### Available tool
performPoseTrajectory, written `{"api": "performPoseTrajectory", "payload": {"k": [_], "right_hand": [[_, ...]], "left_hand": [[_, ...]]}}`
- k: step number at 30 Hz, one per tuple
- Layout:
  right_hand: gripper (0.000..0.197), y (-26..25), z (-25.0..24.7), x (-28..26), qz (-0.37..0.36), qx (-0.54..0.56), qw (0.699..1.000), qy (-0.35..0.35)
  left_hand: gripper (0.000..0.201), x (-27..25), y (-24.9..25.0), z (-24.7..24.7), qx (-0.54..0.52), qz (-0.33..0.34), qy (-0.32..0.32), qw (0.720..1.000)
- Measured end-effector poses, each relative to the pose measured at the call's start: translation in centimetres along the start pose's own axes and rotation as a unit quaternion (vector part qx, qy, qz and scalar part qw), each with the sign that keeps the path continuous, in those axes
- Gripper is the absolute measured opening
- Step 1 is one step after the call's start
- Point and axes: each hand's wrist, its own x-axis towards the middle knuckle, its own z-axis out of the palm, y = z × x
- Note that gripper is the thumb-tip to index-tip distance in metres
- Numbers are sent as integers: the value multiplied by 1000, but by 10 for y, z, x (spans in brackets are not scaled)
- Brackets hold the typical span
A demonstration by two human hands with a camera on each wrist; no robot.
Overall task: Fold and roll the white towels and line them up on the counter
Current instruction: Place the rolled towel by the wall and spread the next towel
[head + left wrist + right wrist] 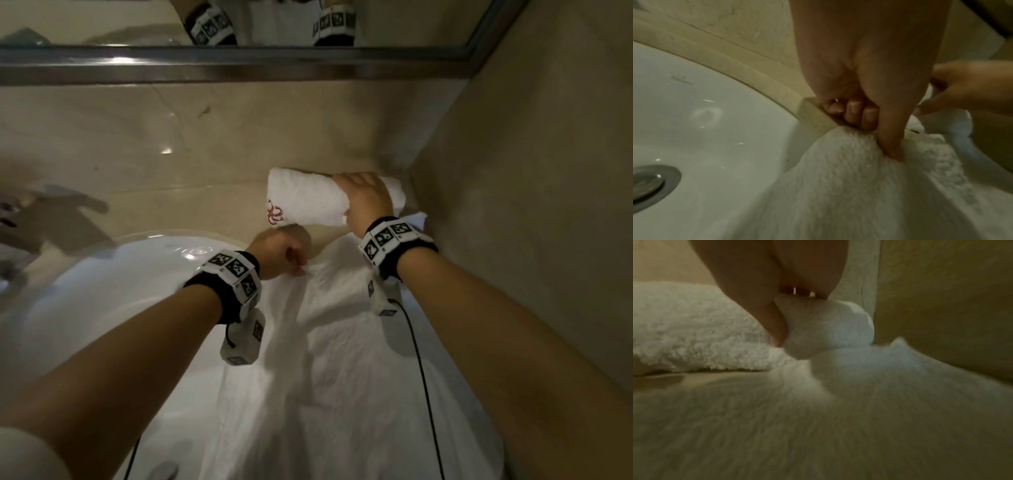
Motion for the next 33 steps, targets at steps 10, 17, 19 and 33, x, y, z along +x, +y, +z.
{"api": "performPoseTrajectory", "payload": {"k": [10, 17, 19, 33], "right_hand": [[56, -15, 5, 28, 7, -55, 998, 33], [63, -26, -16, -5, 55, -33, 998, 14], [48, -20, -21, -29, 76, -41, 996, 26], [70, 5, 5, -97, 193, -90, 962, -169]], "left_hand": [[23, 4, 3, -2, 44, -28, 9, 999], [22, -1, 9, -4, 56, -16, 9, 998], [21, -6, 10, -4, 32, -8, 27, 999], [57, -31, 13, -39, 196, -152, -162, 955]]}}
